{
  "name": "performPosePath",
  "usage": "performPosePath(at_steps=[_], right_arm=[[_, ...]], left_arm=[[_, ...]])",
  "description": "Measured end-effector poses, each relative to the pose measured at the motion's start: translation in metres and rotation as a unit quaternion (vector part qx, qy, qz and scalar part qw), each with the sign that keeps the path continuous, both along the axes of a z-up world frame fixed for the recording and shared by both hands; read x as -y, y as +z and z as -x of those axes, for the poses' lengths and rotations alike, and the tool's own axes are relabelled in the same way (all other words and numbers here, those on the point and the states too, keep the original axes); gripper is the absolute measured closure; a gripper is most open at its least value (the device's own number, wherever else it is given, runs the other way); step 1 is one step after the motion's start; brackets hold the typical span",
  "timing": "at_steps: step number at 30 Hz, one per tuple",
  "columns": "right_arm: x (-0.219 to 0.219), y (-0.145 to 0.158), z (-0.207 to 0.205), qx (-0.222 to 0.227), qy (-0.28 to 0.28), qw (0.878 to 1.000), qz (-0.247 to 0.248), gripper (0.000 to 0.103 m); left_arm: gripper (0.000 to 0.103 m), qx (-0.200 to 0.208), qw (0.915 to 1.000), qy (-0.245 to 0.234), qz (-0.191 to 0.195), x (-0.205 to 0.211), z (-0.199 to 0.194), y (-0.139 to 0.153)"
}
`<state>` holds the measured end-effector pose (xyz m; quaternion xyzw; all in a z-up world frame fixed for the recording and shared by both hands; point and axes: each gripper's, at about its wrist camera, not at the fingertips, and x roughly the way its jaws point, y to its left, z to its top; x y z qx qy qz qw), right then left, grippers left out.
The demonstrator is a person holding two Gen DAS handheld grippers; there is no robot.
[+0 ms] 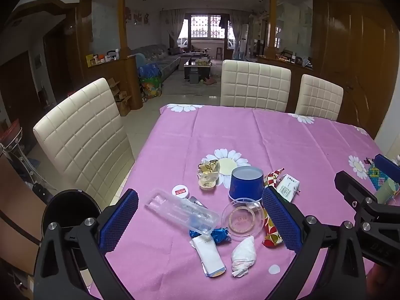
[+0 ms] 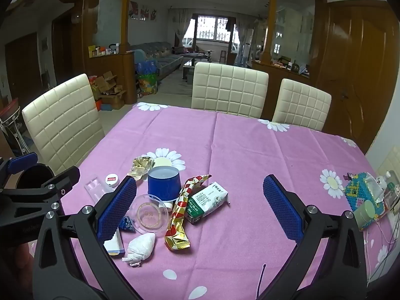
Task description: Collect trash
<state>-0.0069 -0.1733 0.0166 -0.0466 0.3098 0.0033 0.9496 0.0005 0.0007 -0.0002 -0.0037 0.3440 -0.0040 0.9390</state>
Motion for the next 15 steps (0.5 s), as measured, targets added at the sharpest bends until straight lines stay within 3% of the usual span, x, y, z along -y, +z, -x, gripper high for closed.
performPosePath(at_steps=[15], right_arm=[[-0.0001, 0.0007, 0.0004, -0.003, 0.000, 1.000, 0.000, 0.003]], left_arm=[[0.006, -0.001, 1.0000, -0.001, -0.003, -0.0010, -0.0007, -0.0004]])
